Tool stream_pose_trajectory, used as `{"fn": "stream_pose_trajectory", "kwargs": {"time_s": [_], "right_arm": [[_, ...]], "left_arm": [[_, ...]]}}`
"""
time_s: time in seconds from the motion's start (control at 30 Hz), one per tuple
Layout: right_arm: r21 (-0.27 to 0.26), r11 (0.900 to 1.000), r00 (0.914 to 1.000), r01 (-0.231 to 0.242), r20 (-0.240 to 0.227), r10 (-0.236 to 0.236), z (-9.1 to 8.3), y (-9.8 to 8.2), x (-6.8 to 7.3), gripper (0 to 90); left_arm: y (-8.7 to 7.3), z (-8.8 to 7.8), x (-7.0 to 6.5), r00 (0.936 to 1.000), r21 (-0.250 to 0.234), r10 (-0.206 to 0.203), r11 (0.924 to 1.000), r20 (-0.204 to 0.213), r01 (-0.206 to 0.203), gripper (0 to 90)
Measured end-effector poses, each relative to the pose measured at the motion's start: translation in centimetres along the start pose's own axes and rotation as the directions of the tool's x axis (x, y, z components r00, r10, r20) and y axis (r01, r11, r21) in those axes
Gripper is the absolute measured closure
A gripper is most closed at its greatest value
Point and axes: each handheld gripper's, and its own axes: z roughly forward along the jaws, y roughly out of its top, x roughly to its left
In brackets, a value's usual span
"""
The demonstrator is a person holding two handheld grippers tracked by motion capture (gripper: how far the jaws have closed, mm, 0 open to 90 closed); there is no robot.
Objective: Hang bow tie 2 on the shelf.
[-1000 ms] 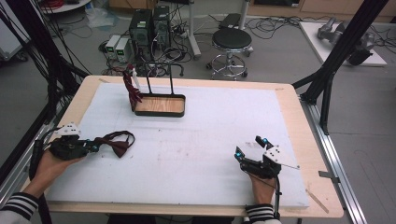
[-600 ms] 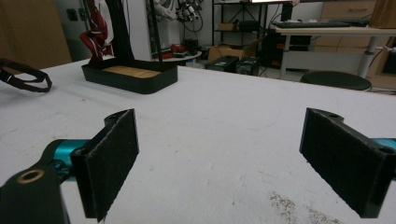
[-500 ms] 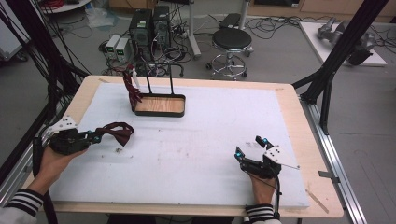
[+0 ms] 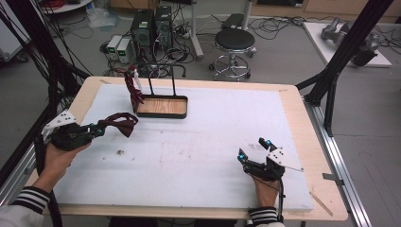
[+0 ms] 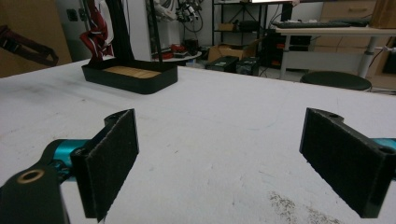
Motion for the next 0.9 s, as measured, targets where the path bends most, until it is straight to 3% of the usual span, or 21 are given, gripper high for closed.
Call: {"fn": "stream_pose_trajectory", "kwargs": {"time_s": [0.47,0.9], "right_arm": [[0.001,1.0,1.0,-0.003,0.0,0.003,0.0,0.0,0.0,10.9],[0.001,1.0,1.0,0.001,0.001,-0.001,0.0,0.0,0.0,11.0]], "left_arm": [[2.9,0.8,-0.9,0.9999,-0.074,0.014,0.9971,-0.002,-0.014,77.2],[6.9,1.9,-2.2,0.9994,-0.148,0.033,0.9884,0.004,-0.032,77.2]]}}
